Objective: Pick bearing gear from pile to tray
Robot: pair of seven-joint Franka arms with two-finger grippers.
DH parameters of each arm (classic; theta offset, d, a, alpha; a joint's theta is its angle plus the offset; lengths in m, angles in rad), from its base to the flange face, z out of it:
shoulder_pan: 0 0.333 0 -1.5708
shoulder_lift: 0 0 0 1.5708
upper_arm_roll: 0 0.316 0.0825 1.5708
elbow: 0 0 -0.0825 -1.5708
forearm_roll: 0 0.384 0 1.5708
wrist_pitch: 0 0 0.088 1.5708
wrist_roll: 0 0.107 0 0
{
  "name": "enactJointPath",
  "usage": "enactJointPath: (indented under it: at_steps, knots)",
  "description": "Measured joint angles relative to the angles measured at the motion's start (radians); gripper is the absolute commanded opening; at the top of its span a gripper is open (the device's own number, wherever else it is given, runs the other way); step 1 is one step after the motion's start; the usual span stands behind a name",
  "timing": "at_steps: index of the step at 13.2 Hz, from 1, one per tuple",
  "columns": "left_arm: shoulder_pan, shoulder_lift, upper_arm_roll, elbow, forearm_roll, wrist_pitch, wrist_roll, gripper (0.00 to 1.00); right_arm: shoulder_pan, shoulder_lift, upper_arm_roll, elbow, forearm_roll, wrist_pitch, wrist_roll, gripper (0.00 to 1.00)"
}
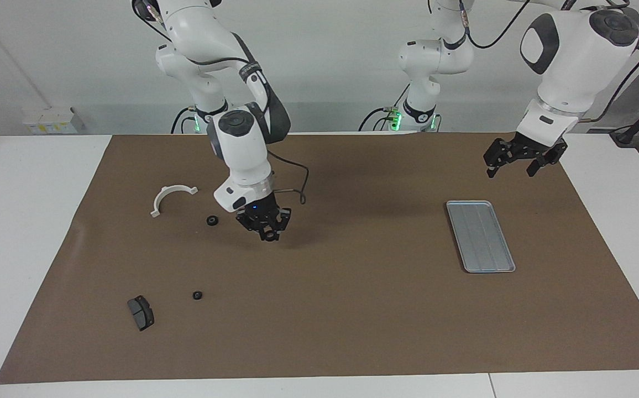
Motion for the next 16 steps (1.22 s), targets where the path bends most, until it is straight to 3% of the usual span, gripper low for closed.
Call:
enactJointPath:
  at_steps: [7, 10, 14, 15, 16]
  knots:
    - [0.000, 0.000, 0.000, 0.000, 0.000, 0.000, 0.000, 1.00, 0.214, 0.231, -0.002, 0.290, -0.104, -0.141, 0.248, 0.00]
    - [0.000, 0.000, 0.000, 0.000, 0.000, 0.000, 0.000, 1.00, 0.271, 0.288, -0.002, 0.336, -0.104, -0.148, 0.284, 0.00]
    - [0.000, 0.000, -0.003, -0.001, 0.000, 0.001, 0.000, 1.00, 0.291, 0.303, -0.003, 0.334, -0.105, -0.148, 0.292, 0.04]
    - [-0.001, 0.000, -0.004, -0.001, 0.000, 0.001, 0.000, 1.00, 0.291, 0.304, -0.003, 0.328, -0.105, -0.148, 0.292, 0.16]
    - [-0.001, 0.000, -0.005, -0.001, 0.000, 0.001, 0.000, 1.00, 0.291, 0.305, -0.003, 0.323, -0.105, -0.148, 0.292, 0.39]
